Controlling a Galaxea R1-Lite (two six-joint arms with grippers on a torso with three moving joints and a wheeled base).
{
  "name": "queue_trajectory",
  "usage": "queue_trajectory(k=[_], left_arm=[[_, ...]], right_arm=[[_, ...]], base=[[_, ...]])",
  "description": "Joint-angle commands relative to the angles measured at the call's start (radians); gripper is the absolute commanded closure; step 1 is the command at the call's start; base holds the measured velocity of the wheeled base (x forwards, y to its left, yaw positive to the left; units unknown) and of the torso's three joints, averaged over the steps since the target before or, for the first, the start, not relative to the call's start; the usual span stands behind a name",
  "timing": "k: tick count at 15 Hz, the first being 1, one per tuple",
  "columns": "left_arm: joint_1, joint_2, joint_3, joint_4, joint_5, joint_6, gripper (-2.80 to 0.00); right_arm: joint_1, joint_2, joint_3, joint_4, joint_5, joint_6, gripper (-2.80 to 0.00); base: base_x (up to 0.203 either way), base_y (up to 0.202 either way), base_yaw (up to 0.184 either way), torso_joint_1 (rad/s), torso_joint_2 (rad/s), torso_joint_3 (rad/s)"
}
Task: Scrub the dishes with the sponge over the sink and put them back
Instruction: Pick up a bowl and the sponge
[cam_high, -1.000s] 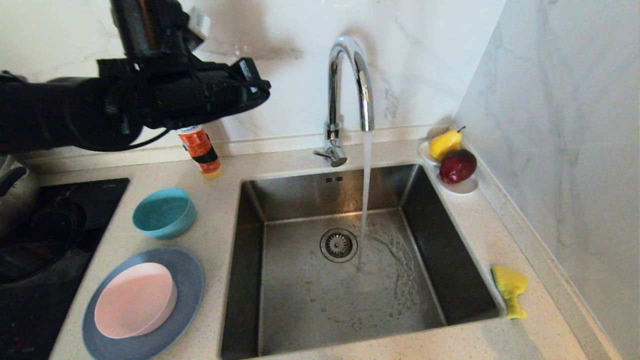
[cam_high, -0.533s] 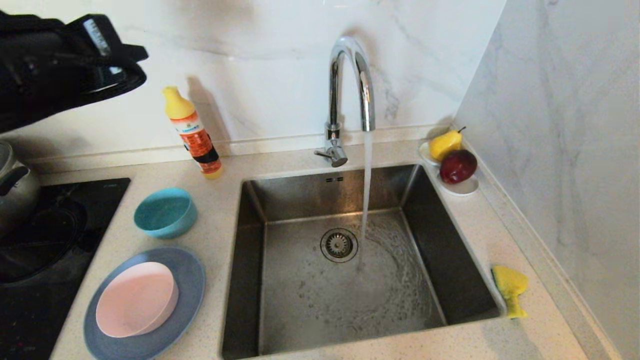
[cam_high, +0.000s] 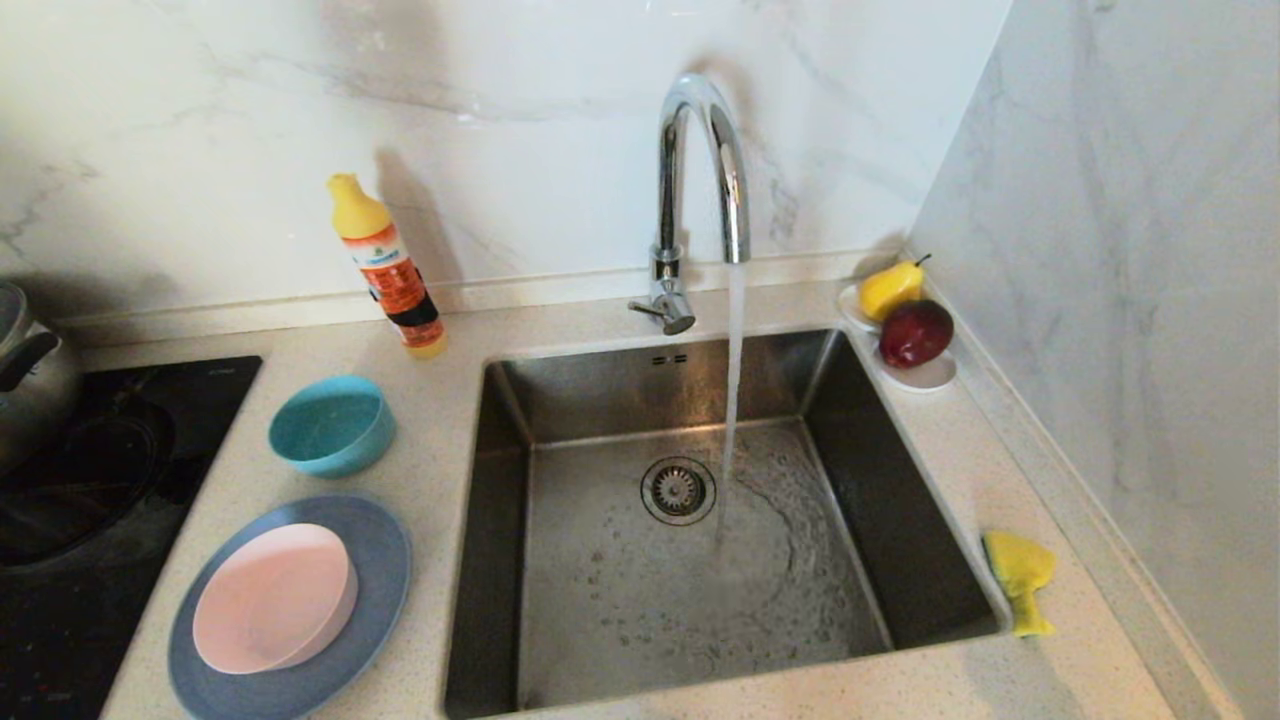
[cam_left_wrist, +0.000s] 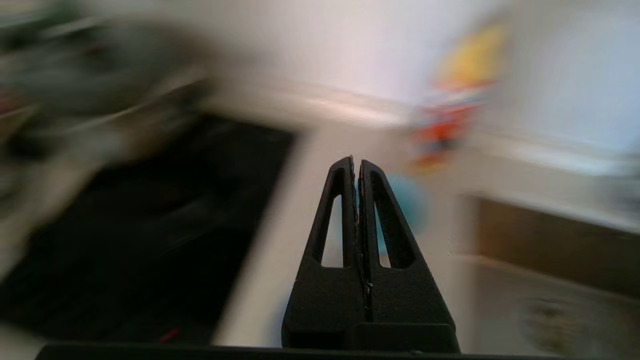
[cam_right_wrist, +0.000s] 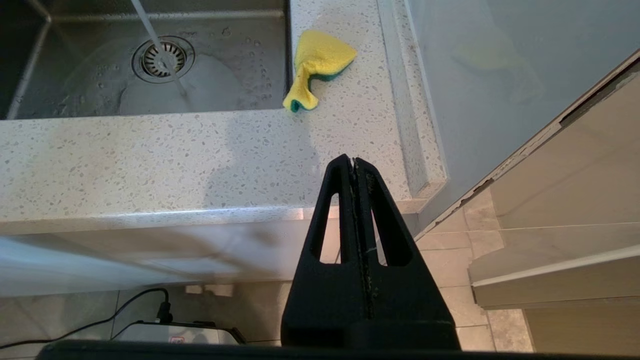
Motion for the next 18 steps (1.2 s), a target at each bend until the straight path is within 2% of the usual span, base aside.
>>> queue_trajectory(k=[1,2,3,4,5,7,9,11,12,13,15,17,18], left_arm=[[0.142,-0.214,0.16,0.001,0.021,0.01,0.0],[0.197,-0.269,0.199,0.001,0.025,0.014,0.0],[0.222,-0.325,0.235,0.003,0.024,0.017,0.0],[0.231,-0.388,0.274,0.007,0.01,0.025,0.0],[0.235,-0.465,0.318,0.022,-0.035,0.046,0.0],[0.241,-0.633,0.411,0.088,-0.199,0.093,0.0],[0.245,-0.782,0.501,0.183,-0.396,0.119,0.0],[0.248,-0.808,0.64,0.243,-0.626,0.127,0.0],[0.248,-0.802,0.667,0.261,-0.68,0.13,0.0],[0.249,-0.801,0.663,0.278,-0.678,0.143,0.0],[0.249,-0.8,0.704,0.237,-0.65,0.227,0.0],[0.25,-0.8,0.709,0.218,-0.653,0.182,0.0],[0.249,-0.8,0.711,0.212,-0.647,0.183,0.0]], right_arm=[[0.0,0.0,0.0,0.001,0.0,0.0,0.0],[0.0,0.0,0.0,0.002,0.0,0.0,0.0],[0.0,0.0,0.0,0.002,-0.001,0.0,0.0],[0.0,0.0,0.0,0.002,0.0,0.0,0.0],[0.0,0.0,0.0,0.0,0.0,0.0,0.0],[0.0,0.0,0.0,0.0,0.0,0.0,0.0],[0.0,0.0,0.0,0.0,0.0,0.0,0.0],[0.0,0.0,0.0,0.0,0.0,0.0,0.0],[0.0,0.0,0.0,0.001,0.0,0.0,0.0],[0.0,0.0,0.0,0.0,0.0,0.0,0.0],[0.0,0.0,0.0,0.0,0.0,0.0,0.0],[0.0,0.0,0.0,0.0,0.0,0.0,0.0],[0.0,0.0,0.0,0.0,0.0,0.0,0.0]], base=[[0.0,0.0,0.0,0.0,0.0,0.0],[0.0,0.0,0.0,0.0,0.0,0.0],[0.0,0.0,0.0,0.0,0.0,0.0],[0.0,0.0,0.0,0.0,0.0,0.0],[0.0,0.0,0.0,0.0,0.0,0.0],[0.0,0.0,0.0,0.0,0.0,0.0],[0.0,0.0,0.0,0.0,0.0,0.0],[0.0,0.0,0.0,0.0,0.0,0.0],[0.0,0.0,0.0,0.0,0.0,0.0],[0.0,0.0,0.0,0.0,0.0,0.0],[0.0,0.0,0.0,0.0,0.0,0.0],[0.0,0.0,0.0,0.0,0.0,0.0],[0.0,0.0,0.0,0.0,0.0,0.0]])
